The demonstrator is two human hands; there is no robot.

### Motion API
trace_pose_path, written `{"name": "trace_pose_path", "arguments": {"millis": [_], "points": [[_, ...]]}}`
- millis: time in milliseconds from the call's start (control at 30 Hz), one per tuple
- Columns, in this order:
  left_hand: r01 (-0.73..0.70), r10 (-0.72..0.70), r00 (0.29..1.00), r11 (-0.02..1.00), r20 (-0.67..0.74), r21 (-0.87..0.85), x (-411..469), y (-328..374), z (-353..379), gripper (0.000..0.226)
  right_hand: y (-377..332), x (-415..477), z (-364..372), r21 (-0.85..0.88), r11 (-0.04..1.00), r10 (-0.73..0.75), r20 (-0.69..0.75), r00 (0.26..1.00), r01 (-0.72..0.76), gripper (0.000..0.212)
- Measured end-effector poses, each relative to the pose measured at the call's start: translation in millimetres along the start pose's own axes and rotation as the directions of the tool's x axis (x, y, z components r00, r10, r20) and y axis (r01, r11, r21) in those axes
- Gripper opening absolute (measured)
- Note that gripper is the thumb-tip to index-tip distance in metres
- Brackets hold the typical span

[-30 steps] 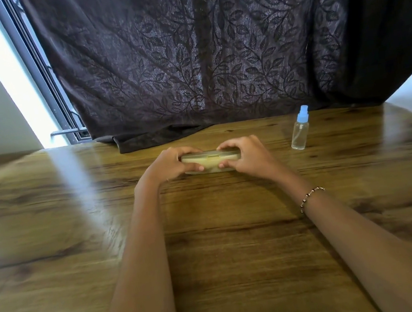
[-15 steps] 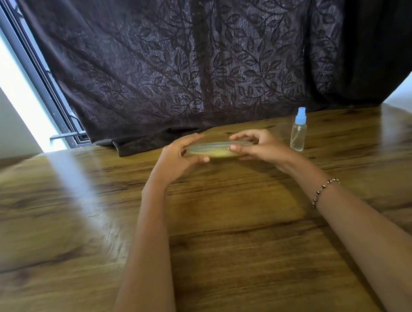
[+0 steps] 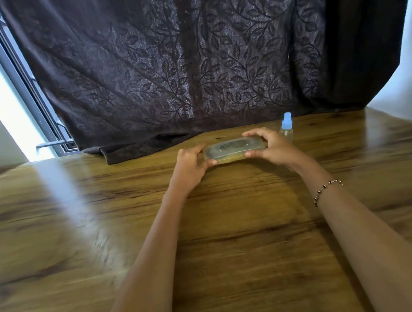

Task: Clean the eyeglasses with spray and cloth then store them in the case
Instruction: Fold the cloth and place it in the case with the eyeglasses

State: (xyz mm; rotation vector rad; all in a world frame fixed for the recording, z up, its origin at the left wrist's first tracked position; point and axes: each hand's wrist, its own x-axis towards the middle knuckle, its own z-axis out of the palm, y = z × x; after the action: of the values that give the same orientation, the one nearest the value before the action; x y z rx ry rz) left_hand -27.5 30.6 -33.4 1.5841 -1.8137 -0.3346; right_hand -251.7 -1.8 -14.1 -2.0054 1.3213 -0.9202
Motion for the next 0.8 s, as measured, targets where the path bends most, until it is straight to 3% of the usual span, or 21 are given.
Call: {"name": "trace_pose_path", "arguments": {"millis": [800], "points": [[0.072, -0.073, 0.997, 0.997, 0.033, 0.016, 2.3, -5.4, 11.4, 0.059, 20.3, 2.4, 9.7, -0.056, 0.996, 0.074, 0.047, 0.996, -0.072, 0.052]]}}
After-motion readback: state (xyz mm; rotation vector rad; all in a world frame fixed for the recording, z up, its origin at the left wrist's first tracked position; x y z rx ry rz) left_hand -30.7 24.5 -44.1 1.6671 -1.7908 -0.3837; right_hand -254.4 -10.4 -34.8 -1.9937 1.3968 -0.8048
